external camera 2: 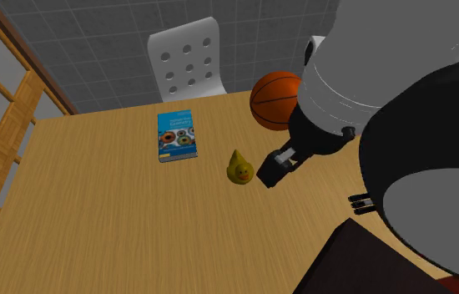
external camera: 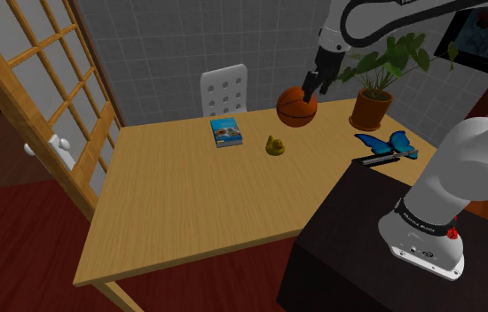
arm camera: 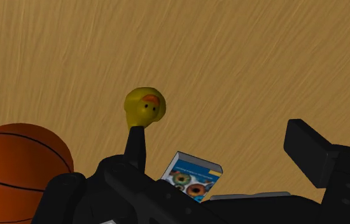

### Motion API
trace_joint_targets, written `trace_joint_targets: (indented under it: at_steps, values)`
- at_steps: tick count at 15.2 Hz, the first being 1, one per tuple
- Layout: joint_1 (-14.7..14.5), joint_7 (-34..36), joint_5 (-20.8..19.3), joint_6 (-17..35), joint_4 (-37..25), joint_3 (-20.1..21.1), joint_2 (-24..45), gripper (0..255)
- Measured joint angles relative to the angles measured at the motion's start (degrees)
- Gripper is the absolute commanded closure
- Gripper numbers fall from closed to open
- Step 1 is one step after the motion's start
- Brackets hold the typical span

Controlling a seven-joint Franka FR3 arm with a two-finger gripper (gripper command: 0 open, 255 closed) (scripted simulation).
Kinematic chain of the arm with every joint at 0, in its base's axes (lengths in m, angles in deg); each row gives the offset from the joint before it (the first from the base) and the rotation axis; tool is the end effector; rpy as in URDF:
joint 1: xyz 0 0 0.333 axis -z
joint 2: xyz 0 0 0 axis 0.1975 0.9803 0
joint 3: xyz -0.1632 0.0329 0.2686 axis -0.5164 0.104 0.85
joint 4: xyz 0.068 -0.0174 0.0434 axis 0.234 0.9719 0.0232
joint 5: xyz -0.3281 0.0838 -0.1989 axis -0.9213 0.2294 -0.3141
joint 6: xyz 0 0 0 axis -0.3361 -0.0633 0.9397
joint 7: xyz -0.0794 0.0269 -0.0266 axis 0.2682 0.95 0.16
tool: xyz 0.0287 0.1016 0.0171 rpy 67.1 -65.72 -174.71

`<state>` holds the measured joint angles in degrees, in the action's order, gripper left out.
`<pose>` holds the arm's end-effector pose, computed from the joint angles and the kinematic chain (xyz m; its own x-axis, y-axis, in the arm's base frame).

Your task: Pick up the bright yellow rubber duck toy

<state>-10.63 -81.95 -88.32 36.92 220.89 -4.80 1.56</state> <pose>0.3947 -0.0619 0.4710 0.9798 -0.1412 0.1416 -0.1439 -0.9895 0.0091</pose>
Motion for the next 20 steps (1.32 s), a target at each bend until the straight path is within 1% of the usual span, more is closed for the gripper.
trace_joint_targets:
  at_steps: [1,5,10,14,17,20]
  values:
    - [0.19,-0.53,-0.27,1.90,1.00,-0.46,0.81,0]
    - [0.15,-2.03,-0.55,10.62,1.68,-1.88,8.71,0]
    - [0.09,-5.02,0.24,20.35,-0.03,-3.92,19.87,0]
    - [-0.15,-7.56,2.29,27.36,-2.58,-4.65,29.31,0]
    - [-0.01,-9.52,4.32,31.44,-5.26,-4.53,36.03,0]
    - [1.16,-12.54,6.94,35.18,-8.91,-3.93,43.37,0]
